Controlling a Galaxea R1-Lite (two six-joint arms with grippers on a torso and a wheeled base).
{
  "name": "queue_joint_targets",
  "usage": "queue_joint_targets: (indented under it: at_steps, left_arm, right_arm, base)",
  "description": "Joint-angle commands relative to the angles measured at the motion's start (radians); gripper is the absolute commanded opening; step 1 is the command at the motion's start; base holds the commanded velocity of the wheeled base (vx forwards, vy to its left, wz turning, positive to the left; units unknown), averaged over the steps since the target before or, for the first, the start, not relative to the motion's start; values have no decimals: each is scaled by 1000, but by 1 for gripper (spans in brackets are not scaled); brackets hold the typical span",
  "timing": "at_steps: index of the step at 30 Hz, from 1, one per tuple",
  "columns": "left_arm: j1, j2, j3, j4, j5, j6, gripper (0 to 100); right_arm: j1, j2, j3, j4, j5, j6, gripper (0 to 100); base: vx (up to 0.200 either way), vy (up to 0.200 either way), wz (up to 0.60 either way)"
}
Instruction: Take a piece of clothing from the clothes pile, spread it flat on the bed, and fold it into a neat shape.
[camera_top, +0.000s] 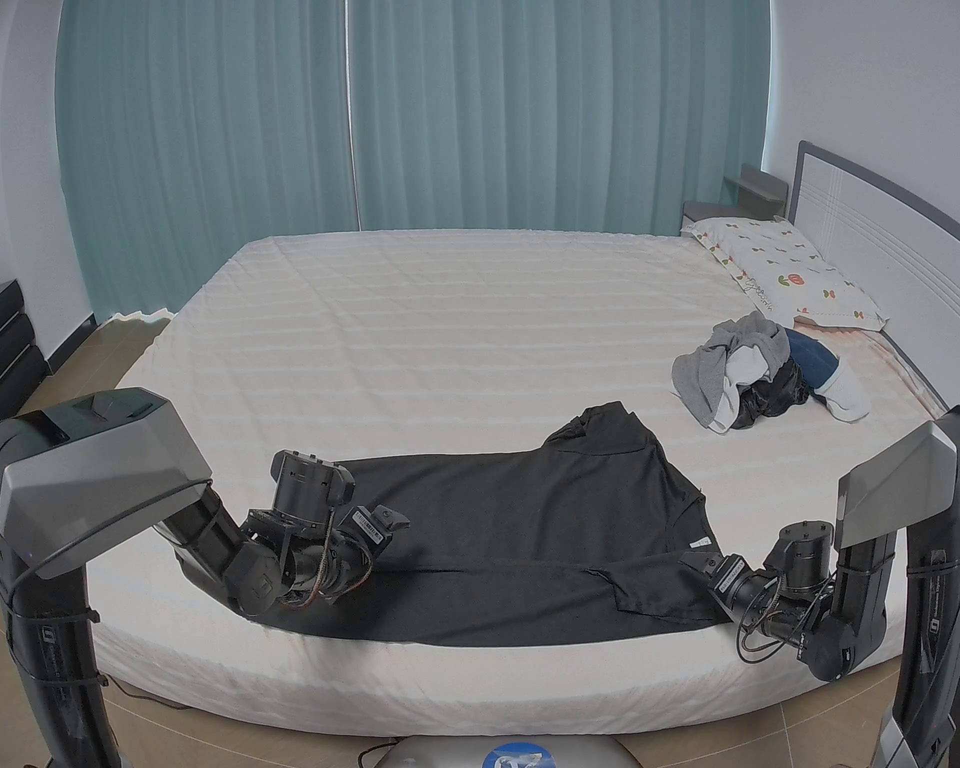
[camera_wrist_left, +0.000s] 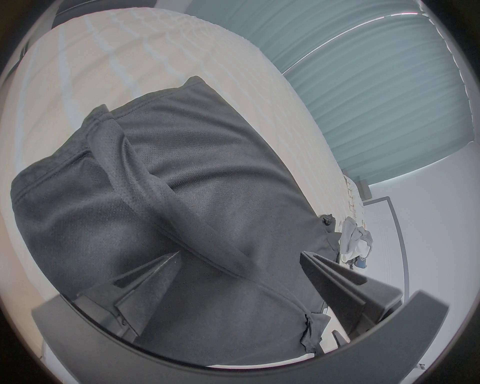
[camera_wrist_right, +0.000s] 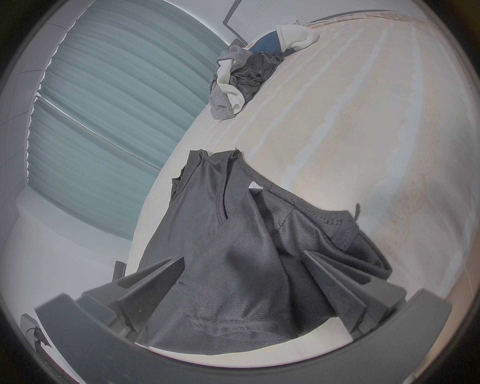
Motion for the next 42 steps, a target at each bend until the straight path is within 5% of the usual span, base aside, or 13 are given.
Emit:
queue_joint_targets:
  at_steps: [1, 19, 26, 31, 36, 42]
  left_arm:
    - [21, 34, -36, 1, 1, 0, 100]
    - [326, 50, -179, -26, -17, -147, 100]
    - [392, -19, -124, -28, -168, -132, 100]
    - [430, -60, -90, -18, -309, -18, 100]
    - [429, -49, -41, -25, -307, 140, 100]
    - [398, -11, -33, -31, -307, 215, 100]
  right_arm:
    - [1, 7, -3, -7, 1, 0, 100]
    - [16, 13, -6, -7, -6, 0, 100]
    - [13, -5, -7, -7, -6, -1, 100]
    - [3, -24, -12, -7, -6, -1, 100]
    - [0, -22, -14, -7, -4, 0, 100]
    - [1, -18, -21, -7, 1, 0, 100]
  base:
    - [0, 0, 0]
    - [0, 0, 0]
    - [0, 0, 0]
    - [0, 0, 0]
    - [0, 0, 0]
    - [0, 0, 0]
